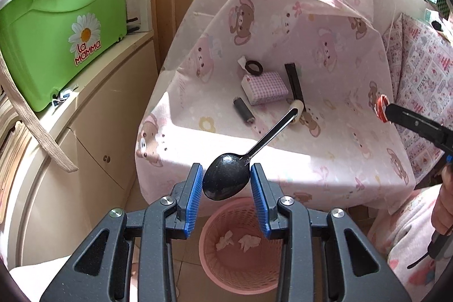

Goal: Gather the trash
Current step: 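Carry the spoon and tape roll down over the wastebasket with both tools, then open both tools to drop the spoon and tape roll into the wastebasket, then raise both tools back toward the remaining items on the seat, then grasp the black thread spool with the left tool while the right tool grasps the cream spool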

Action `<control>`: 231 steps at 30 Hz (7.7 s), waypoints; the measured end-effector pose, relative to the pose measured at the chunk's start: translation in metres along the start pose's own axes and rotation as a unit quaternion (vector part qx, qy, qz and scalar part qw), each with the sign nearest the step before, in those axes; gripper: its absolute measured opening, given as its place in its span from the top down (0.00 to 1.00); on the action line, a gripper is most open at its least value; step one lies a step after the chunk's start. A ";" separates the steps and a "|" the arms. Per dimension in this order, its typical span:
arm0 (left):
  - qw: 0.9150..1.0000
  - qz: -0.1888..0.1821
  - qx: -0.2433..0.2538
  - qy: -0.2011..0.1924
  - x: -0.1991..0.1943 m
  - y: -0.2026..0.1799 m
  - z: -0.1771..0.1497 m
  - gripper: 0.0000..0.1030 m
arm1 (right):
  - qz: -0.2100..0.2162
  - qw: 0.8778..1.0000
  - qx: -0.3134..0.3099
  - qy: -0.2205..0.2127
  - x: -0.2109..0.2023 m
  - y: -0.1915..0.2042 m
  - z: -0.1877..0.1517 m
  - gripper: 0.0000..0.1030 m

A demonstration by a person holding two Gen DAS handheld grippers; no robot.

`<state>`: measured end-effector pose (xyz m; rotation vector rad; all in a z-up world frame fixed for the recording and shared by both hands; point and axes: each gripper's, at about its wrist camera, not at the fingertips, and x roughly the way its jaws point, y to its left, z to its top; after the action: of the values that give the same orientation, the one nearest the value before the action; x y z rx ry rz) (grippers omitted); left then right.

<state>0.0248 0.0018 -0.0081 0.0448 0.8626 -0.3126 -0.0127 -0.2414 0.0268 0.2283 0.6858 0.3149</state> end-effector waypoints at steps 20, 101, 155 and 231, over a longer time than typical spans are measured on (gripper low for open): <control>0.976 -0.050 0.015 0.211 0.077 -0.013 -0.054 0.68 | 0.026 0.993 -0.036 0.106 0.045 0.030 -0.044 0.92; 0.993 0.080 -0.071 0.043 0.056 0.039 -0.019 0.19 | -0.113 0.988 -0.072 0.072 0.065 0.042 -0.062 0.43; 0.989 0.080 -0.119 0.041 0.077 0.046 0.016 0.11 | -0.170 0.981 0.037 0.087 0.188 -0.020 0.021 0.41; 1.000 0.004 -0.027 -0.013 0.089 -0.030 0.071 0.89 | -0.184 0.983 0.005 0.028 0.072 -0.047 0.017 0.74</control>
<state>0.1225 -0.0607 -0.0264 -0.0058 0.8455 -0.2824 0.0610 -0.2605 -0.0169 0.0986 0.7704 -0.0355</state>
